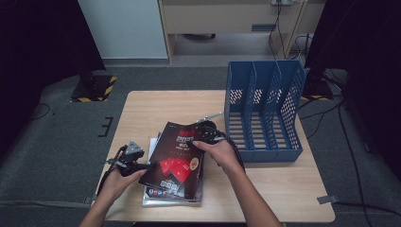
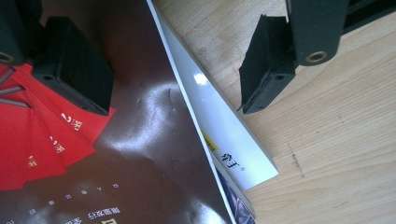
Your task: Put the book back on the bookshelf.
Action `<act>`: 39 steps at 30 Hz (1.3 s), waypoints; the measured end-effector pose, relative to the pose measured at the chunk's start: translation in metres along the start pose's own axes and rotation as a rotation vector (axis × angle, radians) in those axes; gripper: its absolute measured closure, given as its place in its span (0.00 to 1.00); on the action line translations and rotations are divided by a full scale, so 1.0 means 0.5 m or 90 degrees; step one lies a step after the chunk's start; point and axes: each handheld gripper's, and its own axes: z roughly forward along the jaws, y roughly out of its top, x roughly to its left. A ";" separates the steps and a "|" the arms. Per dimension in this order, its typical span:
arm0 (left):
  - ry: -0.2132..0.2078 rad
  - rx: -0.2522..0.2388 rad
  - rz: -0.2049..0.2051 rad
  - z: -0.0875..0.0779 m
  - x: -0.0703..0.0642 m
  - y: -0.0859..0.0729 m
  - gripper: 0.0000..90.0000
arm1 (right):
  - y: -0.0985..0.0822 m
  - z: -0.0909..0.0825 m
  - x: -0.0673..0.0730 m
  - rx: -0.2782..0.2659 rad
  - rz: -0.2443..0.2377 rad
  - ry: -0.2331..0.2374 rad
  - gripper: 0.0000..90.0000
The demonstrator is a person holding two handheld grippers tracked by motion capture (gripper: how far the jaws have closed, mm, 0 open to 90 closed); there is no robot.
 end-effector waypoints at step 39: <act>-0.067 -0.163 0.020 -0.098 0.126 0.211 0.08 | 0.188 -0.209 0.121 -0.160 -0.156 0.073 0.97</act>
